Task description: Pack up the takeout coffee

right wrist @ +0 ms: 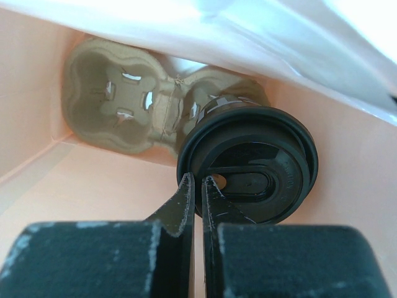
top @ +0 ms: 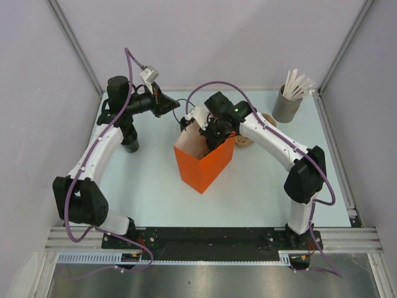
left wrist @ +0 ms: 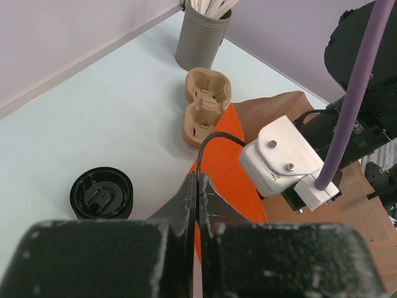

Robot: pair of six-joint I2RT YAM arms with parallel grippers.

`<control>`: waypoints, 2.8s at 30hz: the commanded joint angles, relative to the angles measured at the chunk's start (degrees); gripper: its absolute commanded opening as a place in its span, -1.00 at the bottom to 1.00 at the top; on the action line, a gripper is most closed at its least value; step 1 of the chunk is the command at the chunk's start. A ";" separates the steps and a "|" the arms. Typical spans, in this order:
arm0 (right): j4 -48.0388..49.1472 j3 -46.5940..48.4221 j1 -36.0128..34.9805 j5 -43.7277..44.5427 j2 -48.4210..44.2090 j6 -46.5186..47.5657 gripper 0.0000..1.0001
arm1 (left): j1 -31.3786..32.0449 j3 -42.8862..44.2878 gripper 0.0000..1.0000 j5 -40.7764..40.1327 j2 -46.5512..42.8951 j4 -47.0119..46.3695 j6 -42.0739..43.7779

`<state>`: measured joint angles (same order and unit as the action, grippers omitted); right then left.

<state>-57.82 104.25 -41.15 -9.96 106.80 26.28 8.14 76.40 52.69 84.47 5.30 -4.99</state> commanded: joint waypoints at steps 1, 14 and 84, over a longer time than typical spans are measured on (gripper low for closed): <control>2.98 -0.36 -0.25 -0.77 -3.01 0.87 -1.00 | 0.47 1.65 -0.99 -0.04 0.17 -1.08 0.42; 3.42 -2.03 0.19 -1.38 -2.48 0.96 -1.00 | 0.56 1.91 -0.99 -0.21 0.09 -0.99 0.42; 4.91 -4.93 0.80 -3.67 0.51 0.96 -1.00 | 0.65 0.94 -0.99 -5.58 -0.97 -0.29 2.35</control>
<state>-53.93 99.53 -40.62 -13.17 106.72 26.81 8.51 76.40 49.01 84.47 5.37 -4.45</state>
